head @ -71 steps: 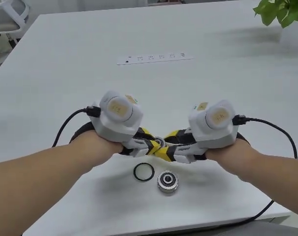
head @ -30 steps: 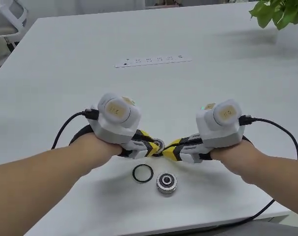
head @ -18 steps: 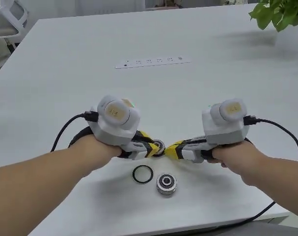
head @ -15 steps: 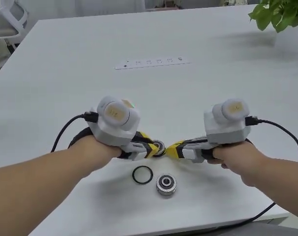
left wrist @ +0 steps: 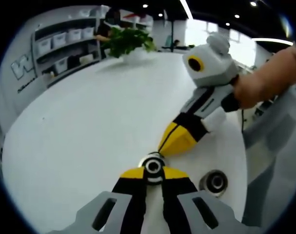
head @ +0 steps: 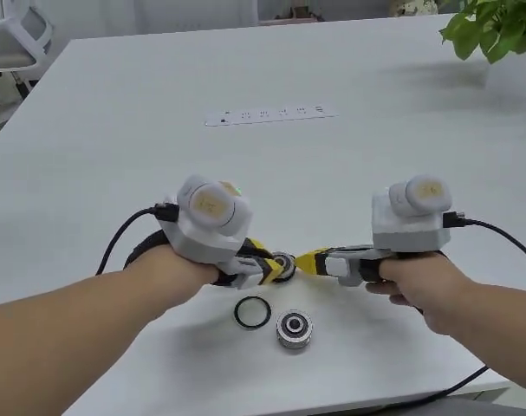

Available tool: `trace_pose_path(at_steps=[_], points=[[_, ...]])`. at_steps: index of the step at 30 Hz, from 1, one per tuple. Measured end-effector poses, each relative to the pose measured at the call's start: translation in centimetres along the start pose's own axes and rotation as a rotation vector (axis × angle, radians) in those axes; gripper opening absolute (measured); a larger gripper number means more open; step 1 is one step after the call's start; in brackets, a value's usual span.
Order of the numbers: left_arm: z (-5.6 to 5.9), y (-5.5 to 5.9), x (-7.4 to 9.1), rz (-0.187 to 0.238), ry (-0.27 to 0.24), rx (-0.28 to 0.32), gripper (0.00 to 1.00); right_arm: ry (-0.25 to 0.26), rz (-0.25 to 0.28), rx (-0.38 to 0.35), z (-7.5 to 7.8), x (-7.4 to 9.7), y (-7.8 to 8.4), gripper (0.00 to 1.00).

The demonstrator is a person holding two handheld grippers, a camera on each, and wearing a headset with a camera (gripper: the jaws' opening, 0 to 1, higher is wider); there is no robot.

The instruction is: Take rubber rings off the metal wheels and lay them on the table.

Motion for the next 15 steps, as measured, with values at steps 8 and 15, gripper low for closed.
trace_pose_path(at_steps=[8, 15], points=[[0.11, 0.03, -0.04, -0.005, -0.016, -0.003, 0.11, -0.001, -0.008, 0.013, -0.18, -0.3, -0.28, 0.0], [0.31, -0.04, -0.02, -0.008, -0.03, -0.024, 0.11, -0.013, -0.055, 0.091, -0.65, -0.96, -0.53, 0.0]])
Point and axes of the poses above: the centre of the closed fingertips' face, and the gripper's own axes: x roughly backward along the fingers, z roughly to its right, y roughly out of its underside, the point moved 9 cm from there along x, roughly backward along the fingers, and after that the axes turned 12 degrees about -y, right-handed, at the moved point
